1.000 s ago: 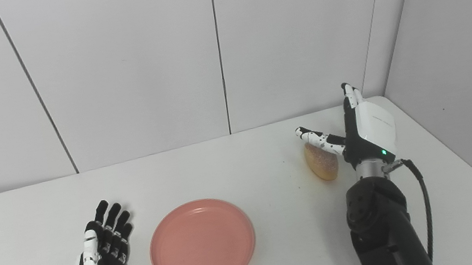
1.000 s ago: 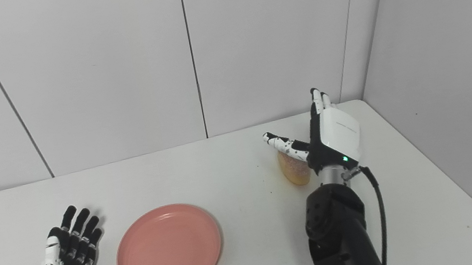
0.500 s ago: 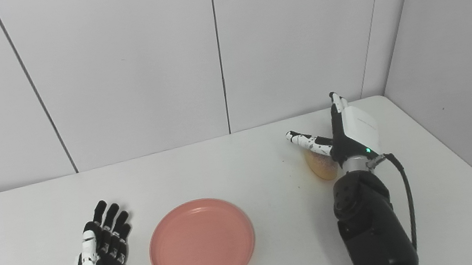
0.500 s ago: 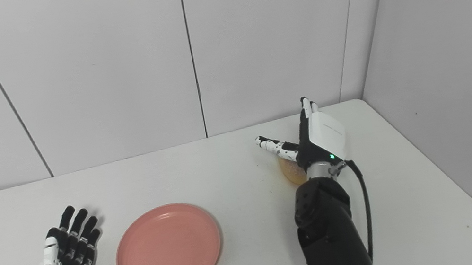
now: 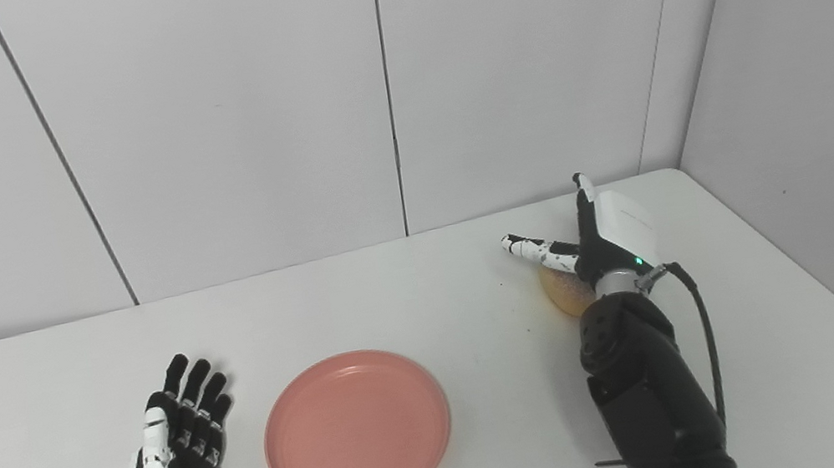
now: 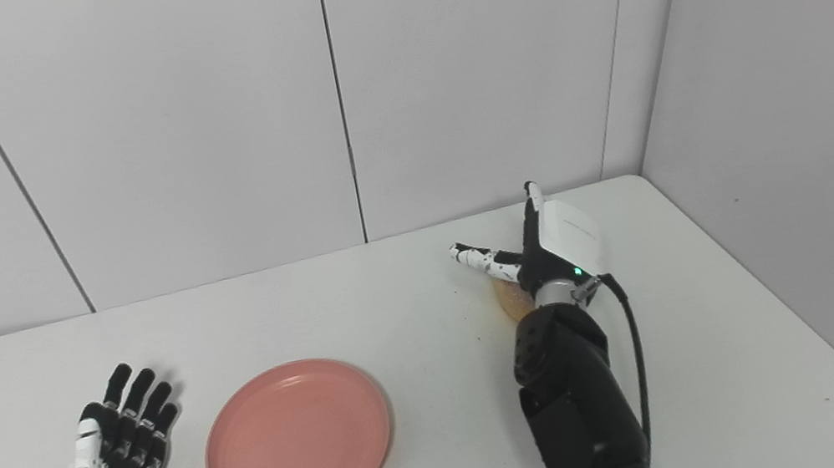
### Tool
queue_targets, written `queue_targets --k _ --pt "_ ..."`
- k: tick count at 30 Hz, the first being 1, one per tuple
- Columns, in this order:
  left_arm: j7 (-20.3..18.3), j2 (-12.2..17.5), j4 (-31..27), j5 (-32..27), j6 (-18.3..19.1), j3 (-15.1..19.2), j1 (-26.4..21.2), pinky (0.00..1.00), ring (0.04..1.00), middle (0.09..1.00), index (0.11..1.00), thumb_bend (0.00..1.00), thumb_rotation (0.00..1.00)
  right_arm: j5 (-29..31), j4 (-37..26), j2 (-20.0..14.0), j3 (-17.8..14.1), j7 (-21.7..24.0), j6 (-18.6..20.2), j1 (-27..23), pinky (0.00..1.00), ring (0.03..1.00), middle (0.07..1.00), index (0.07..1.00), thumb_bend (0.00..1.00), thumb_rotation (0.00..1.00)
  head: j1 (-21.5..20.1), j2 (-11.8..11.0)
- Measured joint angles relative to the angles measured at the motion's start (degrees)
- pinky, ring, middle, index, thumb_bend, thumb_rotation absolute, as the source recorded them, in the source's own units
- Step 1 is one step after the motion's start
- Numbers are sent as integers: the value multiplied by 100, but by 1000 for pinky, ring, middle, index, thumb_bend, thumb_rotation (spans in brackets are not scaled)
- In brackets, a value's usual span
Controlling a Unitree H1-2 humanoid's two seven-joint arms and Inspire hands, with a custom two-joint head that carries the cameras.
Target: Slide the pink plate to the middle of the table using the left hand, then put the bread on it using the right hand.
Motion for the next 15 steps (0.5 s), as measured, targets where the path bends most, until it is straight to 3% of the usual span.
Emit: queue_targets --k 15 --pt "-9 1 20 -26 7 15 -7 995 948 955 946 277 1000 -86 155 -81 -138 -55 0 -6 844 930 951 951 943 618 -17 105"
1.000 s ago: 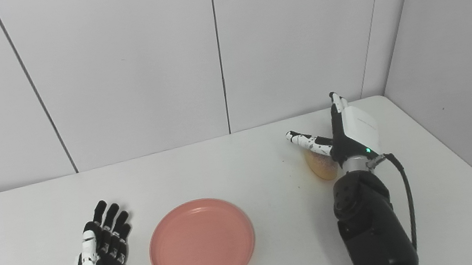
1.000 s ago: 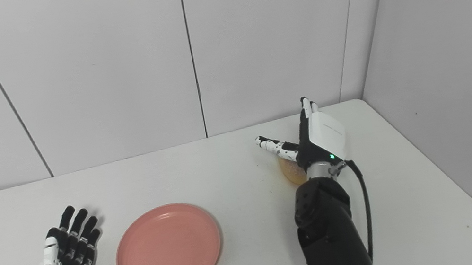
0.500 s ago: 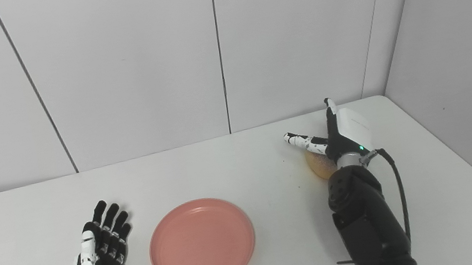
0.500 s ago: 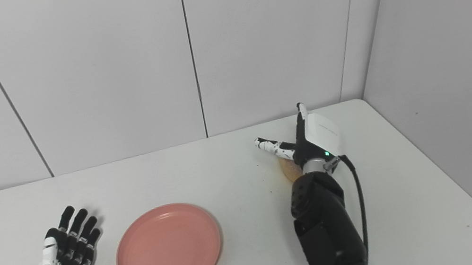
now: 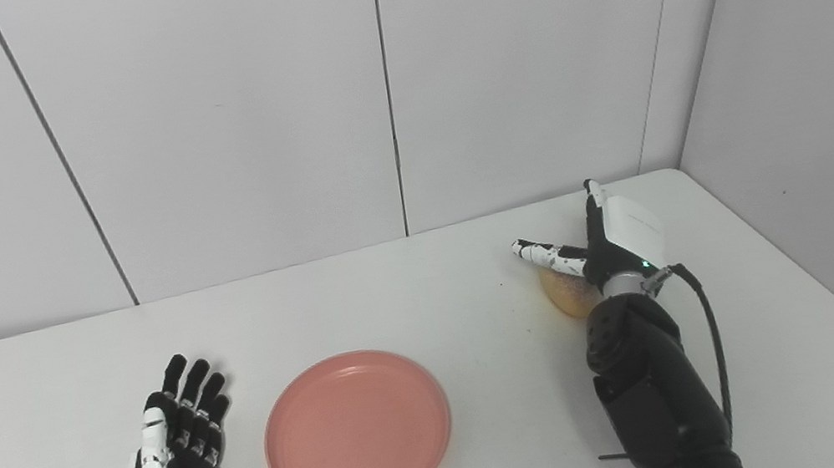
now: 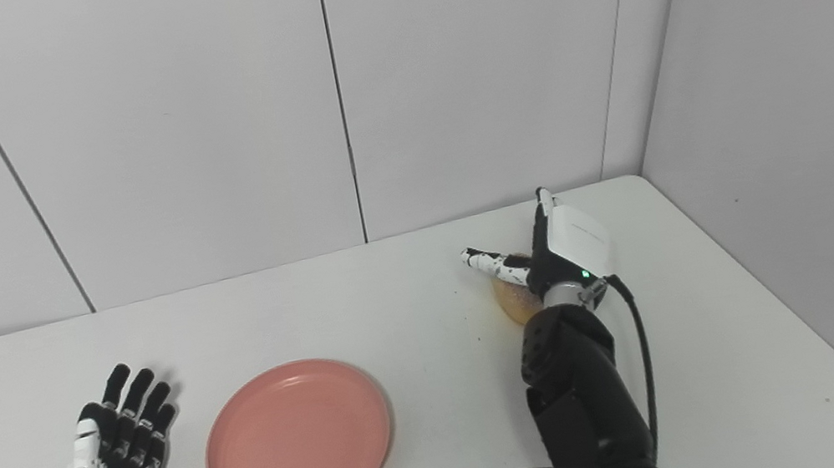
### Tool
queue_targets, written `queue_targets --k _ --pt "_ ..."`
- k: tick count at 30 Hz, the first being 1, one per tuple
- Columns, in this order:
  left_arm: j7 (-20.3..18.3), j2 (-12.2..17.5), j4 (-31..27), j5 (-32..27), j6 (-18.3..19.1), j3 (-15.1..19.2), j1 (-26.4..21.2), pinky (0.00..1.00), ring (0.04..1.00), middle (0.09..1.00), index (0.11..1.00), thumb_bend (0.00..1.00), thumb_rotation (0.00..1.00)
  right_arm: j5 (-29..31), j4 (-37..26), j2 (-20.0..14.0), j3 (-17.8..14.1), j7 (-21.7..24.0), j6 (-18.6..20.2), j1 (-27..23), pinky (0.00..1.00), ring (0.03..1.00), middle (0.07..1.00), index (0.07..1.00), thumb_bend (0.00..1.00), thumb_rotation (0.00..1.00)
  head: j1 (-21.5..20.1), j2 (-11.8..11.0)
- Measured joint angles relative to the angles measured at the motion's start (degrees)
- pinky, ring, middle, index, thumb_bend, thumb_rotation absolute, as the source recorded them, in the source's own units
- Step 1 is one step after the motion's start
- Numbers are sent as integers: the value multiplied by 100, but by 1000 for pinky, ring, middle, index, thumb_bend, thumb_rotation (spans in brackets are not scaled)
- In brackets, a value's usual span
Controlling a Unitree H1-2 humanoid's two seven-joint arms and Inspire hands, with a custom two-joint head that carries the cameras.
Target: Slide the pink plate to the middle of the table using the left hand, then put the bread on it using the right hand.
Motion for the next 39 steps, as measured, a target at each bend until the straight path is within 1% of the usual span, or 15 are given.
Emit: queue_targets --k 4,5,10,11,14,15,17,21,29,30,32,33,36,39 --pt "0 0 0 -27 7 8 -1 988 942 949 940 276 1000 -117 26 1 -69 78 0 0 862 929 952 951 944 597 0 9" --pt "0 0 0 -44 10 10 -1 990 943 949 942 278 1000 -137 26 4 -80 113 0 0 833 916 942 943 946 587 0 9" --pt "0 1 1 -87 18 12 -3 990 944 950 942 276 1000 -217 26 19 -106 254 0 1 782 888 917 919 975 588 9 35" --pt "0 2 1 -94 20 12 -3 991 945 950 944 278 1000 -236 25 27 -115 277 0 2 757 873 907 912 978 587 17 44" --pt "0 2 0 -96 21 12 -3 989 943 949 941 281 1000 -363 24 68 -175 433 0 2 743 853 882 884 977 581 17 53" --pt "0 2 -1 -96 23 11 -3 982 937 944 935 282 1000 -397 28 76 -184 474 0 3 735 829 859 860 981 569 26 62" --pt "3 2 -7 -95 28 10 -3 979 935 942 931 283 1000 -427 55 83 -191 474 0 2 742 826 859 858 981 574 26 62" --pt "5 2 -10 -96 43 13 -3 989 942 947 934 283 1000 -446 216 100 -220 495 0 3 712 808 846 843 976 572 26 70" --pt "4 2 -5 -98 43 16 -3 985 938 943 928 285 1000 -517 255 137 -232 619 0 -1 704 804 862 874 958 567 35 88" --pt "4 1 -4 -98 43 16 -3 983 937 941 926 287 1000 -535 267 137 -233 619 0 -6 694 797 857 868 959 566 35 88" --pt "5 1 -4 -98 43 20 -3 981 936 941 925 288 1000 -573 326 133 -235 608 0 -33 651 753 825 836 958 566 44 97" --pt "5 1 -3 -98 43 23 -3 981 936 941 925 288 1000 -598 371 125 -237 601 0 -64 648 749 823 834 958 566 44 97" --pt "5 -1 -4 -98 44 23 -4 980 937 940 926 288 1000 -592 424 81 -242 599 0 -117 582 696 773 794 958 545 52 97" --pt "5 -1 -5 -97 44 23 -3 980 935 938 921 293 1000 -530 452 51 -238 584 0 -125 602 721 768 788 943 535 53 97"
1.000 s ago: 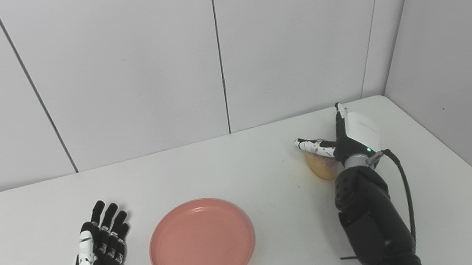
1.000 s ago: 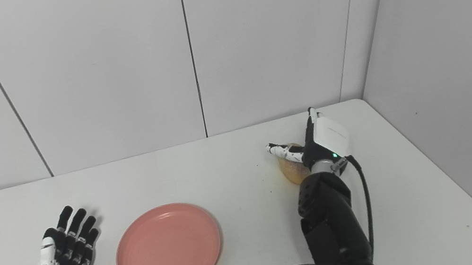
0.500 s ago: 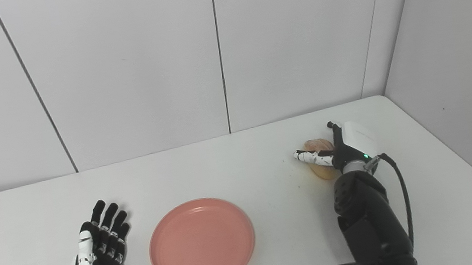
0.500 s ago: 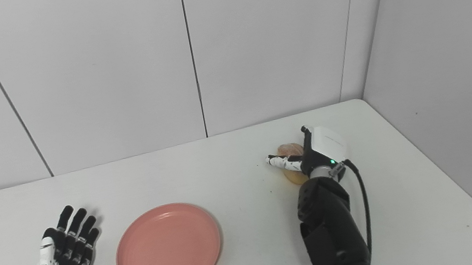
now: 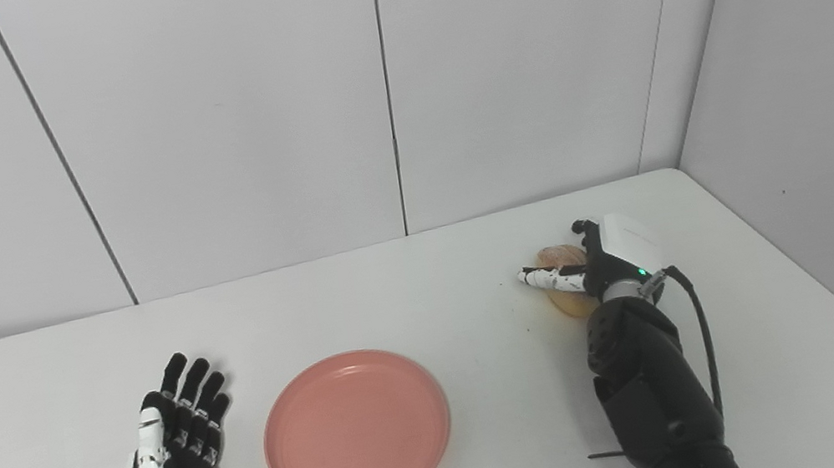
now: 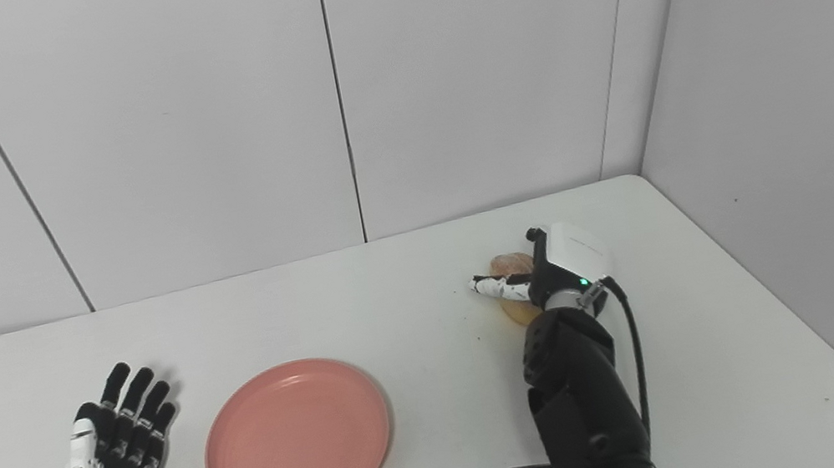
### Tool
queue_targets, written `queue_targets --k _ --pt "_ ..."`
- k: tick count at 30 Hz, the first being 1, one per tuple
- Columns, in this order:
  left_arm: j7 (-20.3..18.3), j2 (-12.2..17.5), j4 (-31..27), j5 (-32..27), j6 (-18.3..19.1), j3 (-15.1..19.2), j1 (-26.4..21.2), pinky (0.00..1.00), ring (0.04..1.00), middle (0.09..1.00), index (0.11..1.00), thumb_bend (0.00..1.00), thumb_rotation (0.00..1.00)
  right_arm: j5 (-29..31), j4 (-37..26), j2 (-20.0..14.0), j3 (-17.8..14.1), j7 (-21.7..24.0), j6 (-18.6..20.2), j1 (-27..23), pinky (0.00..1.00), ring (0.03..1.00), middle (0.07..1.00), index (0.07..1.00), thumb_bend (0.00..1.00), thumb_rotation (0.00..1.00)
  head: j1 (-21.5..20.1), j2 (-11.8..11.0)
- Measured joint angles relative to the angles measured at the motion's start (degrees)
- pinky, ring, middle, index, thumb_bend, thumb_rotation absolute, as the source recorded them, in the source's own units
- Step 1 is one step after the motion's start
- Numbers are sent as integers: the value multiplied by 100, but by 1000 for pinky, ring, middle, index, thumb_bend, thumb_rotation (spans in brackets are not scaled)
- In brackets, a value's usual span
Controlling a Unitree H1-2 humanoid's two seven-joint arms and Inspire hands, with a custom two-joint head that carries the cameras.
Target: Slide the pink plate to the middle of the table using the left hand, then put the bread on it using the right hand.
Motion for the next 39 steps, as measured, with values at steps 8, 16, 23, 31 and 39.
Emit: queue_targets --k 8,16,23,31,39 --pt "4 0 1 2 0 -1 1 992 941 945 927 292 1000 67 114 -67 27 17 0 -26 502 666 754 813 847 437 26 0" --pt "4 -1 0 0 0 -1 1 981 935 942 924 293 1000 -398 92 -63 5 396 0 -82 518 660 737 796 791 346 44 17" --pt "3 -1 2 -1 1 0 3 983 934 940 925 292 1000 -881 3 -111 66 1022 -1 -131 362 451 555 707 801 244 79 26" --pt "2 -6 5 -1 1 0 2 973 926 935 921 292 1000 -652 -78 -155 213 1265 0 -134 274 332 414 483 512 129 97 35" --pt "2 -15 2 0 0 -3 2 974 923 930 913 299 1000 -457 -698 -88 233 1641 2 136 301 368 442 482 501 127 184 44"
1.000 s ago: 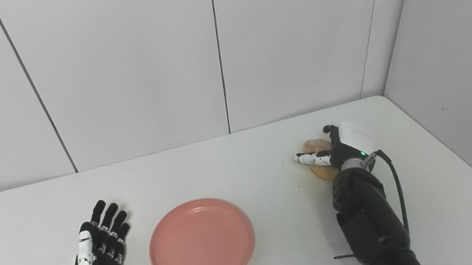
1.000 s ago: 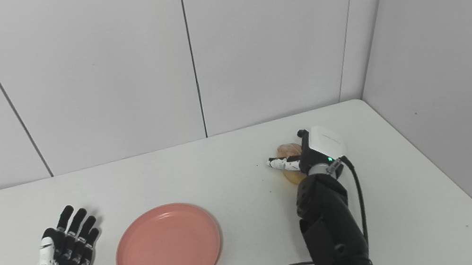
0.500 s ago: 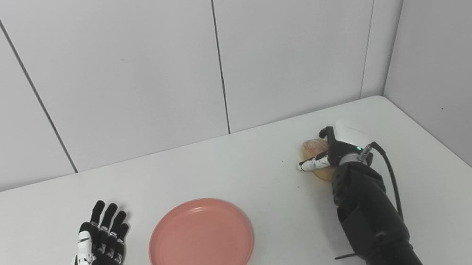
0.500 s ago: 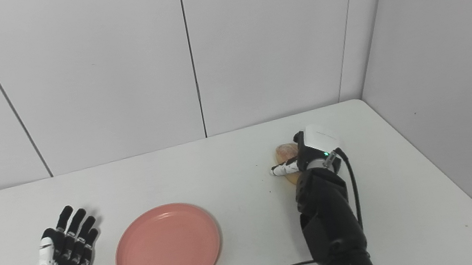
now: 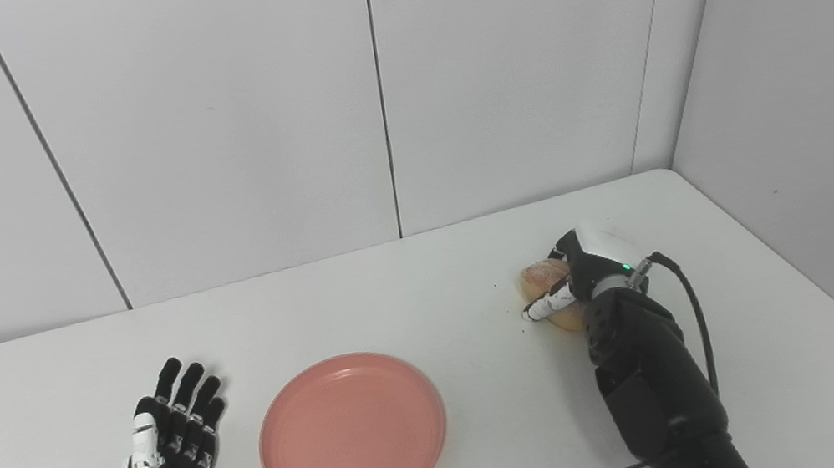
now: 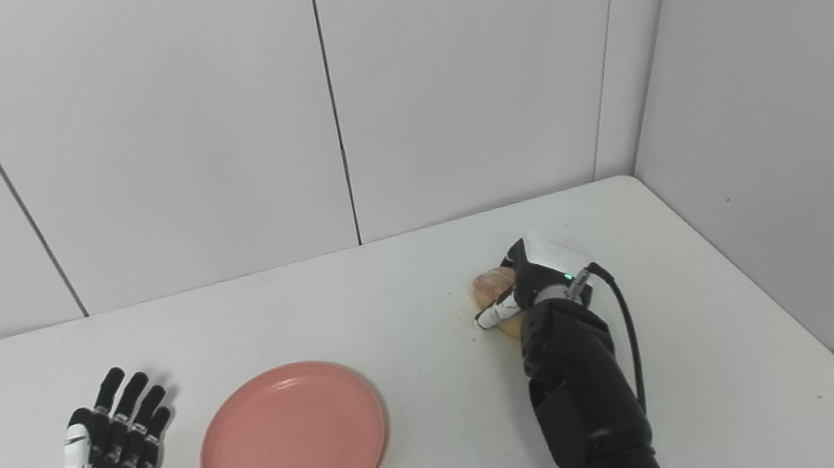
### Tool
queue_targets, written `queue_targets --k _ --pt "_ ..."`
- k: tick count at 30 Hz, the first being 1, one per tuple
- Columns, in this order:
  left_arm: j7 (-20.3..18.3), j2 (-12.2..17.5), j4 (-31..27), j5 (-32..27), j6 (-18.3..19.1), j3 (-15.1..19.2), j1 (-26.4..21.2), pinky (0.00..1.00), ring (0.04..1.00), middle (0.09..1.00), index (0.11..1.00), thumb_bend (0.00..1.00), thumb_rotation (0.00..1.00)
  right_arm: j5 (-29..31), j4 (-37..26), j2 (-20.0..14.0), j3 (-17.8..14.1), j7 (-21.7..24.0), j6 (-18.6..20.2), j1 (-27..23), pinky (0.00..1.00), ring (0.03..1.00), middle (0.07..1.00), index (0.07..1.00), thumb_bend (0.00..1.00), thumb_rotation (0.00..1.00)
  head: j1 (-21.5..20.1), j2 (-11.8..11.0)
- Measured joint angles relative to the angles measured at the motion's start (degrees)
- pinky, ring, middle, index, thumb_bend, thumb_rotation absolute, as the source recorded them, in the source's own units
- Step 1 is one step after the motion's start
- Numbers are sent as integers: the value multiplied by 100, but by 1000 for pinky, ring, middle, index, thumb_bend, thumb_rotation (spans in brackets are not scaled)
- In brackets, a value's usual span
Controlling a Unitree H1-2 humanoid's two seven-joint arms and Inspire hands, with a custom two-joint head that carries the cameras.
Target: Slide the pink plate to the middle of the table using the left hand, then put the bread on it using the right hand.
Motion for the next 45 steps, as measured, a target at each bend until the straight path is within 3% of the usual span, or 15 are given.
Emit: queue_targets --k 13,18,22,27,30,34,42,45 --pt "7 -39 10 115 -64 -42 3 956 909 918 903 312 1000 -332 -1235 195 227 547 4 41 270 348 430 484 500 135 228 -18" --pt "48 -63 12 158 -94 -79 6 953 911 918 905 321 1000 -430 -1681 287 484 783 5 39 285 360 439 484 503 136 465 -18" --pt "94 -88 18 270 -154 -123 16 945 912 918 906 335 1000 -450 -1875 285 864 866 6 40 230 306 403 486 506 133 711 -26" --pt "166 -186 15 479 -236 -198 30 935 907 915 901 356 1000 -64 -2141 208 1441 966 3 47 345 384 439 484 503 133 1028 -35" --pt "265 -273 -7 533 -271 -244 51 920 903 911 896 359 1000 272 -2201 60 1853 1008 -68 47 303 366 438 487 503 135 1229 -26" --pt "366 -403 -56 674 -292 -325 89 910 901 908 889 360 1000 563 -2202 0 2164 974 -108 48 224 299 396 487 504 133 1362 -18" --pt "496 -583 -169 894 -295 -439 166 893 894 907 885 361 1000 1011 -2201 -37 2744 838 -153 78 236 318 412 487 507 131 1872 70" --pt "550 -633 -197 974 -295 -479 186 882 887 900 884 364 1000 1139 -2177 -38 2905 802 -161 102 213 289 378 484 507 132 2092 132"
